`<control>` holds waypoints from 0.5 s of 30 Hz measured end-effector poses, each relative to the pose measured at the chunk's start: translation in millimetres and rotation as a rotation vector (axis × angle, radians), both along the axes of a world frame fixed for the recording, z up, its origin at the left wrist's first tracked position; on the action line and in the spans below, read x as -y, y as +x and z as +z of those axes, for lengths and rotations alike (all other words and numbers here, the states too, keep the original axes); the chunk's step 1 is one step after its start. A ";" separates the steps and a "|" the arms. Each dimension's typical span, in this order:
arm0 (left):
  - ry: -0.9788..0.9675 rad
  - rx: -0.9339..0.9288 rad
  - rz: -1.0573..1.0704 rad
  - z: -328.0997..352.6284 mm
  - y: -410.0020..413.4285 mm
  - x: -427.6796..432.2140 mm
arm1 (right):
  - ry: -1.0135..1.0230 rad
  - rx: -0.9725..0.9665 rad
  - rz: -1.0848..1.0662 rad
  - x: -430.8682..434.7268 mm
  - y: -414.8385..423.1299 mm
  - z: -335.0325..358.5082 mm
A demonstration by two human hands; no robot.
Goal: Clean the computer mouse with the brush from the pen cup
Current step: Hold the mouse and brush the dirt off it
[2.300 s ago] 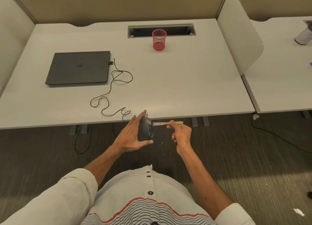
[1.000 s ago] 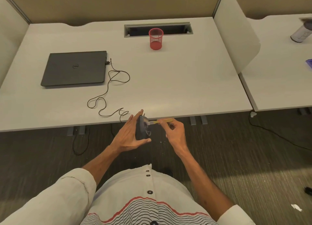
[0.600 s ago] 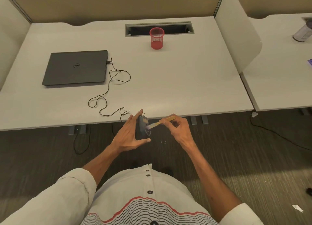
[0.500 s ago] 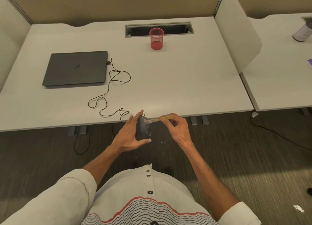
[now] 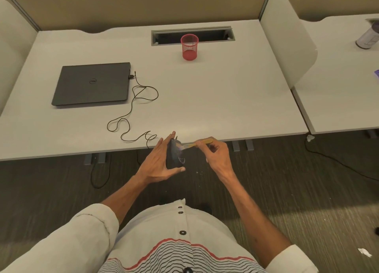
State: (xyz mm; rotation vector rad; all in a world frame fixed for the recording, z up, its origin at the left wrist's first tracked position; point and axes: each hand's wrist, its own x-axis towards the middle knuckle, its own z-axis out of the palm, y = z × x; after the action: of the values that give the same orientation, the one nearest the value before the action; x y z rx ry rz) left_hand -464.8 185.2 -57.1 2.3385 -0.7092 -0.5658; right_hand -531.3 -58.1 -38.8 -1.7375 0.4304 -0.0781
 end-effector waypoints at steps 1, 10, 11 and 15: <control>-0.002 0.004 0.000 -0.1 0.1 0.2 | 0.003 -0.014 0.008 -2.3 0.2 -0.8; 0.004 -0.022 0.007 -3.0 -4.4 -4.3 | 0.053 -0.103 -0.008 0.7 -6.5 -6.3; 0.010 -0.018 0.006 -3.4 -4.9 -4.2 | 0.066 -0.096 -0.039 0.3 -4.9 -5.4; 0.009 -0.016 0.005 -4.1 -4.9 -3.4 | 0.086 -0.097 -0.089 -8.0 1.0 -2.1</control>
State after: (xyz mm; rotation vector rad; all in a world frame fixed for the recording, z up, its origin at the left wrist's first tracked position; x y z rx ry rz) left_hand -469.7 188.6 -61.2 2.3408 -0.6949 -0.5869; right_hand -530.3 -50.2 -40.9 -1.6420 0.5742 -0.0389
